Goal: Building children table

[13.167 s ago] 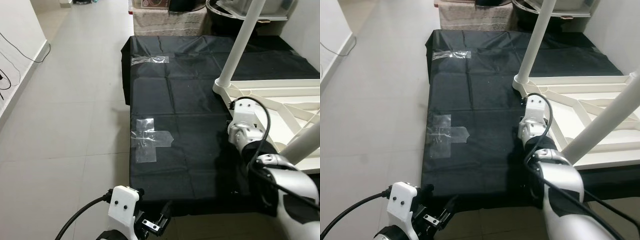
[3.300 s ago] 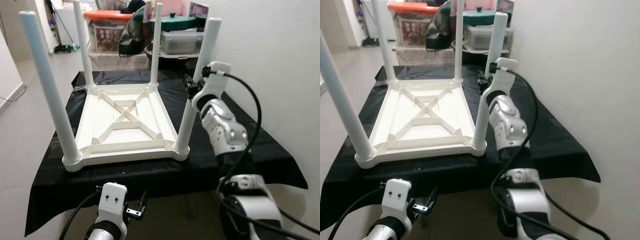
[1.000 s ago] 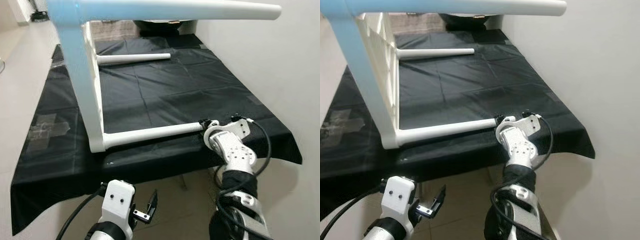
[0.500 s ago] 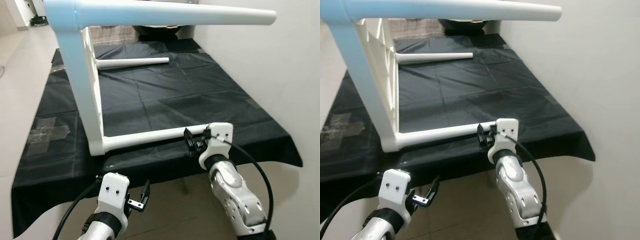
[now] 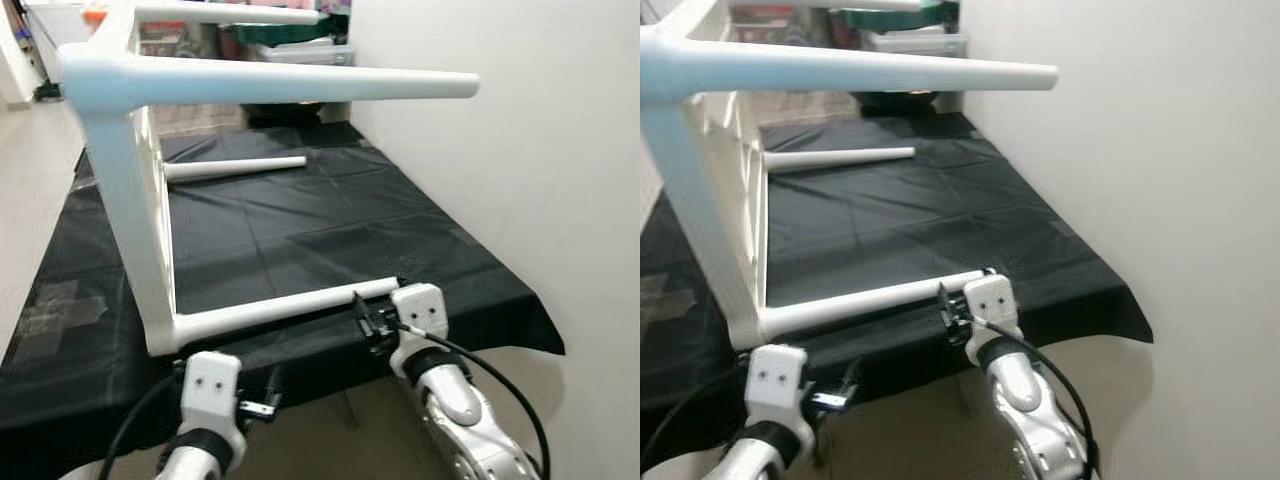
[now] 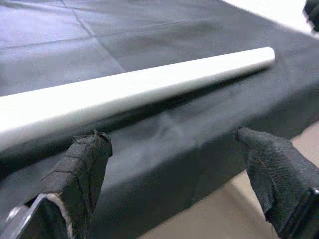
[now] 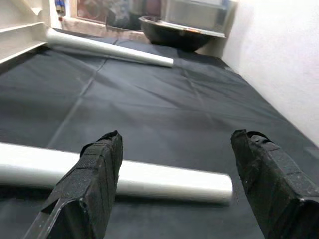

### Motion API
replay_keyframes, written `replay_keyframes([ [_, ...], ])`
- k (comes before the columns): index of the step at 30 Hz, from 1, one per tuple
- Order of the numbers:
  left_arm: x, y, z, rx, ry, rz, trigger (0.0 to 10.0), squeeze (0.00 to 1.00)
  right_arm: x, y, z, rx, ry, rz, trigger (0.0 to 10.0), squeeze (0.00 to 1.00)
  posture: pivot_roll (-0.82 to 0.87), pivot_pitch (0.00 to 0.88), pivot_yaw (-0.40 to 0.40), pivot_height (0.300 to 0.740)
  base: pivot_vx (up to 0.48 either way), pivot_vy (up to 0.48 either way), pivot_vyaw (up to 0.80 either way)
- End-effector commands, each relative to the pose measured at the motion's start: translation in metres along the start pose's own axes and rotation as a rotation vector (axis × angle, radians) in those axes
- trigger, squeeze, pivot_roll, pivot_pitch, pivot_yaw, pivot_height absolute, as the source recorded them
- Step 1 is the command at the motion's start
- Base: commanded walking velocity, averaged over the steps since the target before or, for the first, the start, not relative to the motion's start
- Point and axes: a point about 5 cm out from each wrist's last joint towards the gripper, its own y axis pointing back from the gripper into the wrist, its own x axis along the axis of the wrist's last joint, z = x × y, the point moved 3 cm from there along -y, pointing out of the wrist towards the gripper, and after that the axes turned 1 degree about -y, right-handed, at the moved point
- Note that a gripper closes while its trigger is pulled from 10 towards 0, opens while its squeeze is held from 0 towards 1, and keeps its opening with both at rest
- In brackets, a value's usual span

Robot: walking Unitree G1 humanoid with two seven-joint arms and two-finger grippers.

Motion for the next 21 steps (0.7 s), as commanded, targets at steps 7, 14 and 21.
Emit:
replay_keyframes([
  [7,-0.007,-0.001,-0.009,0.040,0.010,-0.022,10.0,0.00,0.001,0.000,-0.009,0.030,0.026,0.041,10.0,0.00,0.13,0.023,-0.054,0.740,0.000,0.000,0.00],
  [14,-0.001,-0.004,-0.012,0.068,-0.009,0.016,10.0,0.00,0.009,-0.005,-0.005,-0.041,0.195,0.071,10.0,0.00,0.13,0.023,-0.049,0.740,0.000,0.000,0.00],
  [21,0.020,-0.010,-0.029,0.169,-0.102,0.104,10.0,0.00,0.043,-0.005,-0.009,-0.096,0.501,0.276,10.0,0.00,0.13,0.024,-0.053,0.740,0.000,0.000,0.00],
])
